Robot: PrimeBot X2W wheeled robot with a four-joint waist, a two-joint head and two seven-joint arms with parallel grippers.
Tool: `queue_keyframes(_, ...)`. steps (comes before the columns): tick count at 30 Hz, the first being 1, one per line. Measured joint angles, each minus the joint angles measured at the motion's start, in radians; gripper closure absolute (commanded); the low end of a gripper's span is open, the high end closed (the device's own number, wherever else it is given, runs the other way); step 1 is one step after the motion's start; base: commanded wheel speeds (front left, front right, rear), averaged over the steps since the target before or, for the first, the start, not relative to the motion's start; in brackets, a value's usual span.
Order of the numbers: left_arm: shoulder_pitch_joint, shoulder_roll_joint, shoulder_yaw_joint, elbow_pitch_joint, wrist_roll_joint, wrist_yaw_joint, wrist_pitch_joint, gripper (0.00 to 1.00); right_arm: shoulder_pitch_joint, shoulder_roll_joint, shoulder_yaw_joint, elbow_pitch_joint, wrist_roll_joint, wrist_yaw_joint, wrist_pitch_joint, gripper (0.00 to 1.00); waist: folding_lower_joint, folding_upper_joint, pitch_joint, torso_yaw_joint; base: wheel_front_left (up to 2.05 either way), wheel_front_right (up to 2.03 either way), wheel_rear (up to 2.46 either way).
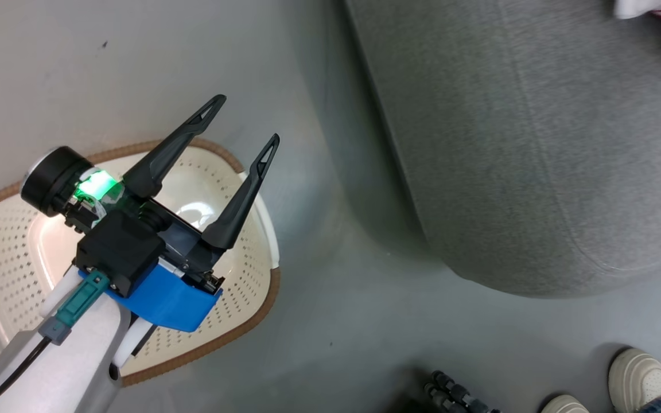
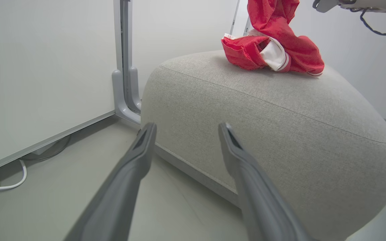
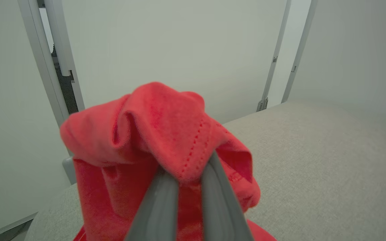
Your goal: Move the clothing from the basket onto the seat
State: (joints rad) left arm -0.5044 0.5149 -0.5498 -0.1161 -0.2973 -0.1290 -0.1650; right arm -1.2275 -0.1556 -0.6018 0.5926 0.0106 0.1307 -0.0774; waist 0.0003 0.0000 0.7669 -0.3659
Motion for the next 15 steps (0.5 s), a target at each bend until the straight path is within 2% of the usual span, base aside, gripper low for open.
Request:
queue_keyframes(1, 0.0, 0.0, 0.0, 0.0, 0.0, 0.0, 0.0, 0.0, 0.0, 0.0, 0.0, 0.0, 0.0, 0.0, 0.0, 1.0, 0.0, 0.0, 0.0, 0.0, 0.0, 0.0, 0.0)
queue_keyframes(5, -0.006, 0.005, -0.004, -0.001, 0.001, 0.0, -0.004, 0.0, 0.023, -0.001, -0.04, 0.13, -0.064, 0.0, -0.045, 1.0, 0.0, 0.0, 0.044, 0.044, 0.0, 0.0, 0.0)
queue_keyframes(9, -0.007, 0.004, -0.008, 0.007, -0.001, 0.0, -0.011, 0.0, 0.021, -0.001, -0.055, 0.179, -0.092, 0.0, -0.074, 1.0, -0.0001, 0.0, 0.045, 0.055, 0.0, 0.0, 0.0)
queue_keyframes(10, -0.007, 0.003, -0.009, 0.011, -0.001, 0.0, -0.013, 0.0, 0.019, -0.002, -0.058, 0.192, -0.1, 0.0, -0.081, 0.7, -0.0001, 0.0, 0.041, 0.056, 0.0, 0.0, 0.0)
queue_keyframes(11, -0.007, 0.001, -0.01, 0.014, -0.002, 0.0, -0.018, 0.0, 0.017, -0.002, -0.062, 0.203, -0.107, 0.0, -0.088, 0.53, -0.0002, 0.0, 0.036, 0.056, 0.0, 0.0, 0.0)
queue_keyframes(12, -0.008, -0.002, -0.011, 0.017, -0.004, 0.0, -0.023, 0.0, 0.016, -0.005, -0.063, 0.215, -0.112, 0.0, -0.093, 0.0, -0.0002, 0.0, 0.03, 0.057, 0.0, 0.0, 0.0)
queue_keyframes(15, -0.01, -0.01, -0.021, 0.032, -0.009, 0.0, -0.035, 0.0, 0.016, -0.007, -0.061, 0.246, -0.131, 0.0, -0.101, 0.0, -0.0002, 0.0, 0.01, 0.057, 0.0, 0.0, 0.0)
